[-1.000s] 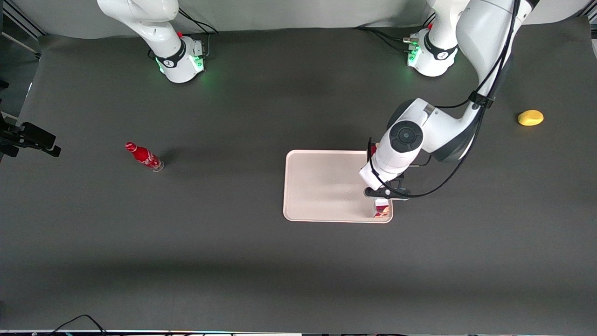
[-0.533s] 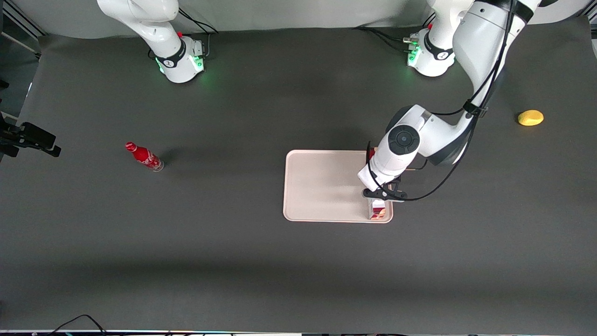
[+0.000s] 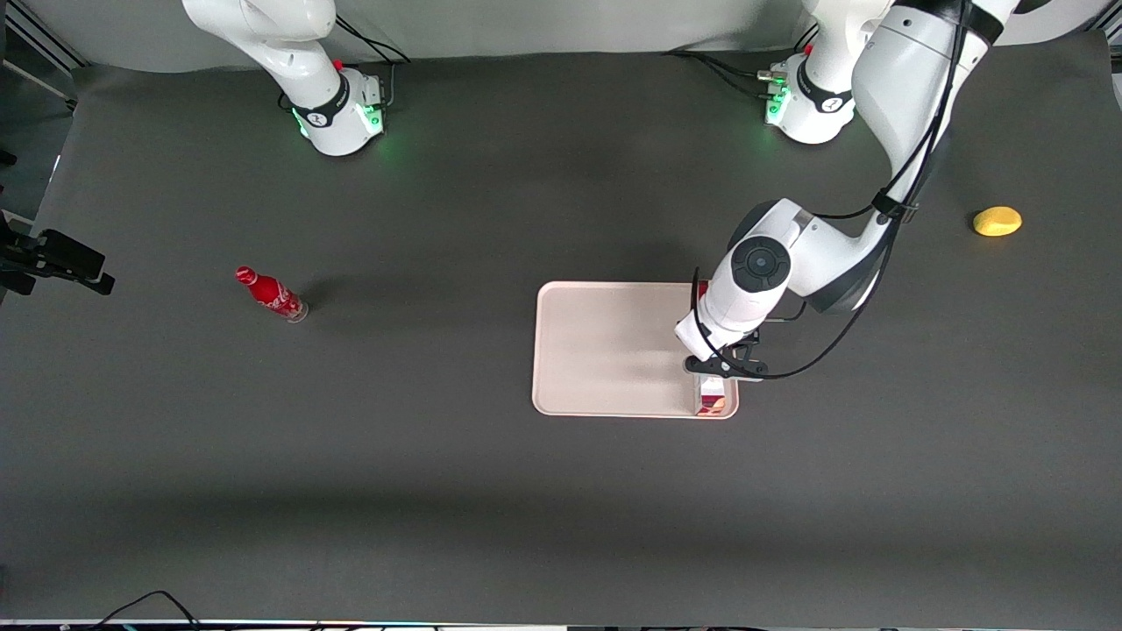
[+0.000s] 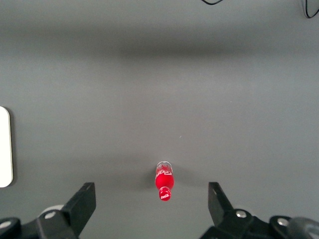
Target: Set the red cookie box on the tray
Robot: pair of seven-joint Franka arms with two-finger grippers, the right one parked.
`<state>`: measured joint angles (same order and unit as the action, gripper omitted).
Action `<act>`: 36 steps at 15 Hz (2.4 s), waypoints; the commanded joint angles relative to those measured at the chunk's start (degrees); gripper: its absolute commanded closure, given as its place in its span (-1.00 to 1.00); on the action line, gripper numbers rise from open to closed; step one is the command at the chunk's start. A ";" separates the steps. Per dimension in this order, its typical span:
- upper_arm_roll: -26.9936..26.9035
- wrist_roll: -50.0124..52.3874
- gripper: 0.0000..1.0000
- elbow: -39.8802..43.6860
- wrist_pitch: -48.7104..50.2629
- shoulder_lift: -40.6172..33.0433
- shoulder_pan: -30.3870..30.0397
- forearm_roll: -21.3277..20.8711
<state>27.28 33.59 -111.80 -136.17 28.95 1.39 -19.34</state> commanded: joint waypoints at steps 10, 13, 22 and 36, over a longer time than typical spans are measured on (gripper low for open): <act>-0.21 -0.97 -1.00 1.94 5.46 -6.08 0.72 -0.88; -0.12 -8.70 -1.00 2.20 10.99 -14.16 0.64 2.53; -7.93 -16.36 -1.00 26.00 50.28 -26.40 0.55 13.18; -23.76 -27.79 -1.00 8.97 36.85 -37.75 0.63 19.42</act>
<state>4.63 7.25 -101.04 -97.80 -6.93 1.24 -0.80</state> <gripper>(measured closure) 0.000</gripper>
